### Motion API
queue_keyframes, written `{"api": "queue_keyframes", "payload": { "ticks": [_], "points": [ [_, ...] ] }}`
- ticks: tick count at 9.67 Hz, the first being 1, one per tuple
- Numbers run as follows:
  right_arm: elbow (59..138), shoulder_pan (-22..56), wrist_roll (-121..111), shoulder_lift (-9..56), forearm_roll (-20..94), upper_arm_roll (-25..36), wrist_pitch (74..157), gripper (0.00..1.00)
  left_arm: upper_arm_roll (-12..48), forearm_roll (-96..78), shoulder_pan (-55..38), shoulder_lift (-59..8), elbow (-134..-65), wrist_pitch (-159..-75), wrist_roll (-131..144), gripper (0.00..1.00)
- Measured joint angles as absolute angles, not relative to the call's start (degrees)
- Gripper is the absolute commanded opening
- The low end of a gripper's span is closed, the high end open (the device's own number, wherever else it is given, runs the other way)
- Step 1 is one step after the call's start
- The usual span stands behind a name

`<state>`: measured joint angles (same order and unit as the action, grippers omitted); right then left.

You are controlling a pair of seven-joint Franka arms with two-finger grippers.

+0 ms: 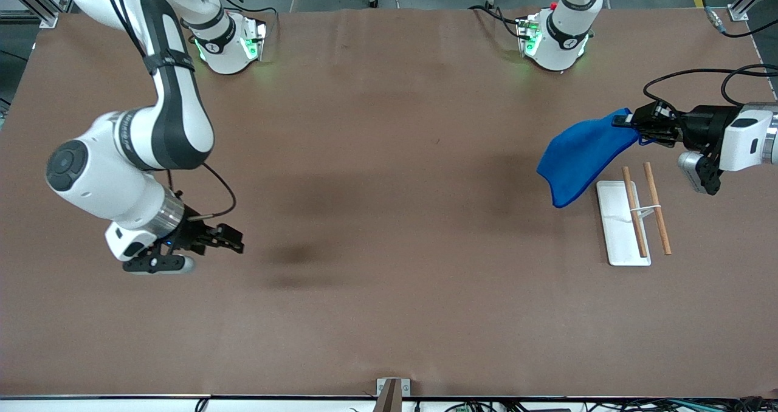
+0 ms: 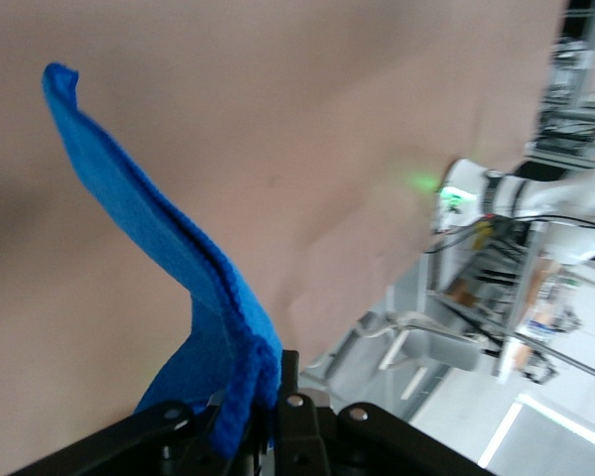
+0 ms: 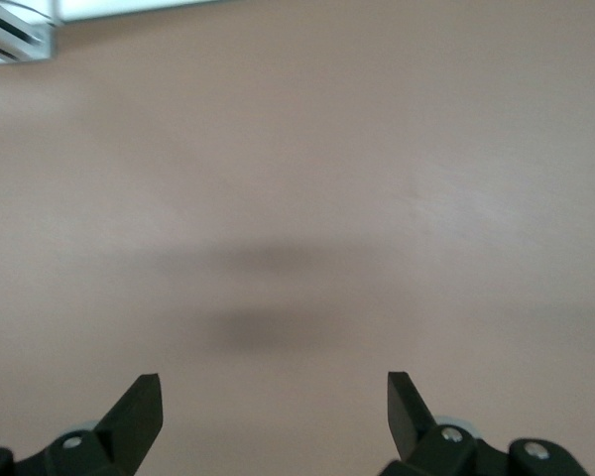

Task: Right arm passes towel to left arm to hang
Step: 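Carry the towel toward the dowel rack while the right gripper retracts, then lower the towel over the wooden dowels with the left gripper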

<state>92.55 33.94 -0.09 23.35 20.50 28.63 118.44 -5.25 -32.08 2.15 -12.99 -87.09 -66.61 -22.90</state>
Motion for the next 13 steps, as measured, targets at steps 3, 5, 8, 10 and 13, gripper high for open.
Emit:
{"api": "queue_keyframes", "payload": {
  "ticks": [3,5,8,10,13],
  "points": [
    [90.7,26.5,0.1,15.9,5.4,27.8,111.7,1.00,-5.1,-26.9,0.5,-13.0,-83.9,-67.1,-18.2,0.01],
    [89.5,18.7,-0.4,10.6,4.2,22.2,110.5,1.00,-5.4,-24.8,0.4,-13.9,-84.3,-70.5,-17.5,0.01],
    [88.9,4.6,-0.4,2.4,3.7,9.8,97.9,1.00,-7.5,-22.3,1.6,-16.1,-86.1,-73.3,-20.1,0.01],
    [88.9,0.0,4.3,-1.4,1.8,6.4,91.2,1.00,-9.6,-18.7,1.9,-18.9,-86.3,-73.4,-26.1,0.01],
    [88.0,0.0,8.5,-2.3,-0.9,5.6,88.7,1.00,-14.5,-14.2,2.1,-21.7,-86.3,-73.5,-37.2,0.01]
  ]
}}
